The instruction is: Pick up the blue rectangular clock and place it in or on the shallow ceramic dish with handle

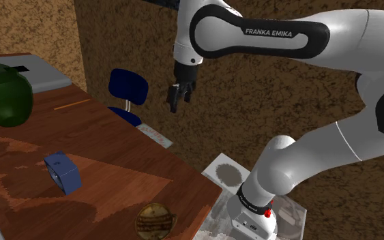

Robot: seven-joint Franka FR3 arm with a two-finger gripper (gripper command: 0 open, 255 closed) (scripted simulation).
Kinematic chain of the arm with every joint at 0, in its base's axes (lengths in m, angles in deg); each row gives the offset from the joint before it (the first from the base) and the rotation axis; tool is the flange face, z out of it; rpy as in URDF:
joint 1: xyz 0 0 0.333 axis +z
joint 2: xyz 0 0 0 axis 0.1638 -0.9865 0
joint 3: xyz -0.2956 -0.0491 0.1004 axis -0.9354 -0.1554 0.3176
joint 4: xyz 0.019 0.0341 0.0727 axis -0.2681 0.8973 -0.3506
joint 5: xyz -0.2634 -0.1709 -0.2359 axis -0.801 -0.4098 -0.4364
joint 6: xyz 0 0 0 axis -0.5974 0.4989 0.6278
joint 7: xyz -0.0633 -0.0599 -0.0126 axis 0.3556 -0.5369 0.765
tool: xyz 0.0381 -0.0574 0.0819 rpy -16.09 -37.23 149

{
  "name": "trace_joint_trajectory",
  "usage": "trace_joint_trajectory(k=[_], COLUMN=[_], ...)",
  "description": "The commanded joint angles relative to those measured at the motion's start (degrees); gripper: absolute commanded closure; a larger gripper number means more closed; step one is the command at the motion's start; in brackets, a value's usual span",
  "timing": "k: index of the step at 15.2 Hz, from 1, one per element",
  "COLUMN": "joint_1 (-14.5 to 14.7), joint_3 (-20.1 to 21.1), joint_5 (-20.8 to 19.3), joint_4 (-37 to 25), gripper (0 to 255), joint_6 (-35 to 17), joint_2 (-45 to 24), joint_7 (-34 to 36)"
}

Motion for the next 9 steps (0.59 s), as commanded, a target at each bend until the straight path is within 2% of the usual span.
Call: trace_joint_trajectory(k=[1, 9], joint_1=[0.53, 2.04], joint_3=[1.87, 8.80], joint_5=[0.63, 0.11], joint_4=[-0.93, -7.22], gripper=[0, 0], joint_6=[-2.11, -9.92], joint_2=[-2.88, -16.72], joint_7=[2.04, 10.24])
